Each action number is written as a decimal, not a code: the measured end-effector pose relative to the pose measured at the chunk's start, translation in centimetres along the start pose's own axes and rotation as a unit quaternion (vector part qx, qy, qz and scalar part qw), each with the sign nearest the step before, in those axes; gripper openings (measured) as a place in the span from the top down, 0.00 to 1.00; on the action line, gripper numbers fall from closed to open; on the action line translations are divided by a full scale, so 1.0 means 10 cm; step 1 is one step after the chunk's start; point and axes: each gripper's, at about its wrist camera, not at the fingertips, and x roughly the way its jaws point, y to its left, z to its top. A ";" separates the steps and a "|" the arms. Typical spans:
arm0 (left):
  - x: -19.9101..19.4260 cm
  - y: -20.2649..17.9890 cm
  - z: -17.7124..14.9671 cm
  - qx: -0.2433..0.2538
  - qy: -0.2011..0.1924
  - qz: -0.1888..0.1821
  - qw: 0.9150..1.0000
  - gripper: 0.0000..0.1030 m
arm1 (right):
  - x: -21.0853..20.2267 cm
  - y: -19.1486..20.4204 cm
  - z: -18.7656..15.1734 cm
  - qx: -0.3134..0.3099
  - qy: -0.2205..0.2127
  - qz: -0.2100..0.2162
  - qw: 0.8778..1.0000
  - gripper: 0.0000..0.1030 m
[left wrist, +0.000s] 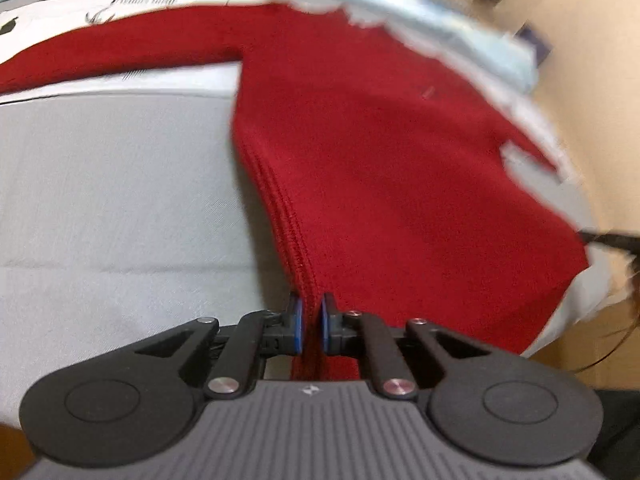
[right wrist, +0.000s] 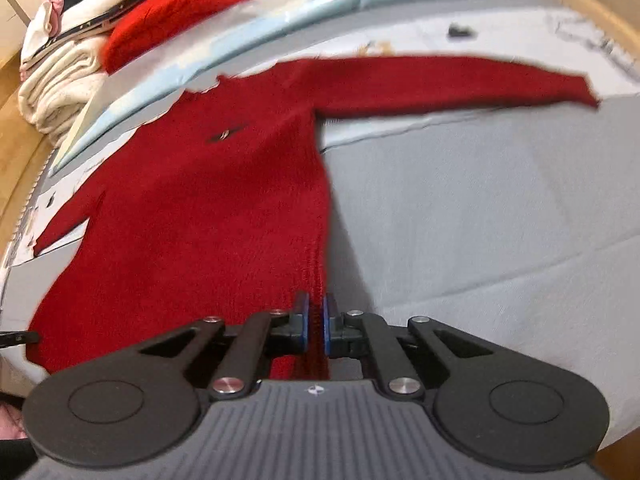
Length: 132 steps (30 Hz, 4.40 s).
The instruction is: Fold small clothes
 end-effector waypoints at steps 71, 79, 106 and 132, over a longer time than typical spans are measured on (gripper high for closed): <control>1.32 -1.96 1.35 0.051 -0.151 0.137 0.978 0.21 | 1.45 -1.26 1.09 0.358 -0.210 -0.117 0.902 0.46; 1.41 -1.90 1.41 0.049 -0.142 0.141 0.979 0.21 | 1.55 -1.40 1.16 0.396 -0.226 -0.075 0.887 0.72; 1.03 -1.33 1.59 0.010 -0.175 0.157 0.972 0.21 | 2.10 2.89 0.55 -0.514 -0.237 0.006 0.824 0.91; 0.54 -0.65 1.72 -0.083 -0.199 0.158 0.964 0.21 | 2.02 2.66 1.54 -0.023 -0.281 0.199 0.939 0.85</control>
